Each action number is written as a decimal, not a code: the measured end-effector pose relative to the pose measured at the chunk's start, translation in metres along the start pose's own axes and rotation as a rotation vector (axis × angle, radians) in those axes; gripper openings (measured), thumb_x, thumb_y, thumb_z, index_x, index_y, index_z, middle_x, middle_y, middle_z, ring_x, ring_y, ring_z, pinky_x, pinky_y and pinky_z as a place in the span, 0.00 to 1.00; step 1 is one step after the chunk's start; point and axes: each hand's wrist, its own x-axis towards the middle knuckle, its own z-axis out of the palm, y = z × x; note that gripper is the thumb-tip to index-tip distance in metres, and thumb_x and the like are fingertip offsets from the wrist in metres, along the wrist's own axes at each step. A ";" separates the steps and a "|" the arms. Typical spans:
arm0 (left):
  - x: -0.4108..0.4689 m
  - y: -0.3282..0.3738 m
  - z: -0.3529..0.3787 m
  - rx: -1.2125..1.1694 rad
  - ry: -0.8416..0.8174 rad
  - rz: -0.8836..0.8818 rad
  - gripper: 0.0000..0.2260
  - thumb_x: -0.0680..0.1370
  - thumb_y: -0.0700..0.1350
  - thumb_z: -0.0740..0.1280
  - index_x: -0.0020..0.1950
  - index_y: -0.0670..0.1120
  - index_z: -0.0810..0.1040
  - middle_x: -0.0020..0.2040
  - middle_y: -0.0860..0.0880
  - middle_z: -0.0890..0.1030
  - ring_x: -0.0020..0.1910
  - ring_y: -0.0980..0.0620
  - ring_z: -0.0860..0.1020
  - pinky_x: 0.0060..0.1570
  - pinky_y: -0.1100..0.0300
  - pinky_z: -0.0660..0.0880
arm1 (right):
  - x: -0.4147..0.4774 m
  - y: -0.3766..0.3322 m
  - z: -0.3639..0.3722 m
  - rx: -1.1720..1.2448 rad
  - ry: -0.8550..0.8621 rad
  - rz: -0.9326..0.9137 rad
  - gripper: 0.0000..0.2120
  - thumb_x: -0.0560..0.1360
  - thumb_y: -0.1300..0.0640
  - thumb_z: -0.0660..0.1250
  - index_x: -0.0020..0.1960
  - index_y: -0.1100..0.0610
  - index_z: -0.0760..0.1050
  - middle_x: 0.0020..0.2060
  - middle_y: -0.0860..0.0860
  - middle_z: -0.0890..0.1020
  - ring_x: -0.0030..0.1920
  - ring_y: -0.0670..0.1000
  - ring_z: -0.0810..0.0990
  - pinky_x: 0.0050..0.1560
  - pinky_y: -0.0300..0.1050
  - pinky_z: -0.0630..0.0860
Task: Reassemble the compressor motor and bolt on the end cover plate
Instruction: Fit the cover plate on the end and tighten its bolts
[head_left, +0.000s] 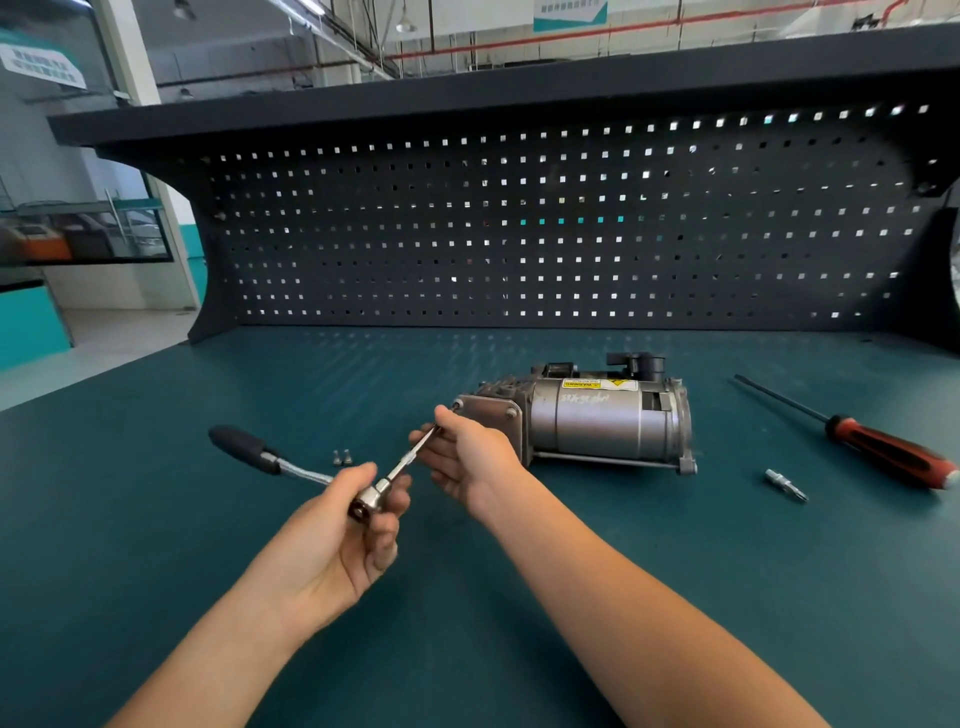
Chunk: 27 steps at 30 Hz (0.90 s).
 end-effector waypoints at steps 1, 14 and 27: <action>0.001 -0.001 -0.001 0.105 0.013 0.047 0.11 0.80 0.46 0.58 0.50 0.40 0.76 0.26 0.51 0.75 0.18 0.60 0.67 0.18 0.69 0.68 | 0.000 0.000 0.000 -0.012 0.003 -0.008 0.09 0.78 0.52 0.62 0.42 0.56 0.73 0.25 0.46 0.81 0.24 0.42 0.79 0.33 0.38 0.66; 0.007 -0.010 -0.021 1.481 0.127 0.838 0.20 0.77 0.45 0.65 0.67 0.56 0.66 0.46 0.60 0.74 0.41 0.59 0.76 0.43 0.64 0.71 | 0.002 0.001 -0.002 -0.041 0.014 -0.029 0.09 0.78 0.52 0.63 0.46 0.58 0.74 0.28 0.48 0.83 0.26 0.44 0.80 0.33 0.38 0.69; 0.002 -0.002 -0.002 -0.131 -0.082 -0.088 0.15 0.79 0.51 0.59 0.49 0.39 0.76 0.30 0.51 0.78 0.18 0.61 0.69 0.20 0.69 0.70 | 0.001 0.002 0.002 -0.065 0.020 -0.044 0.10 0.78 0.51 0.62 0.45 0.58 0.73 0.27 0.48 0.82 0.25 0.44 0.79 0.29 0.35 0.69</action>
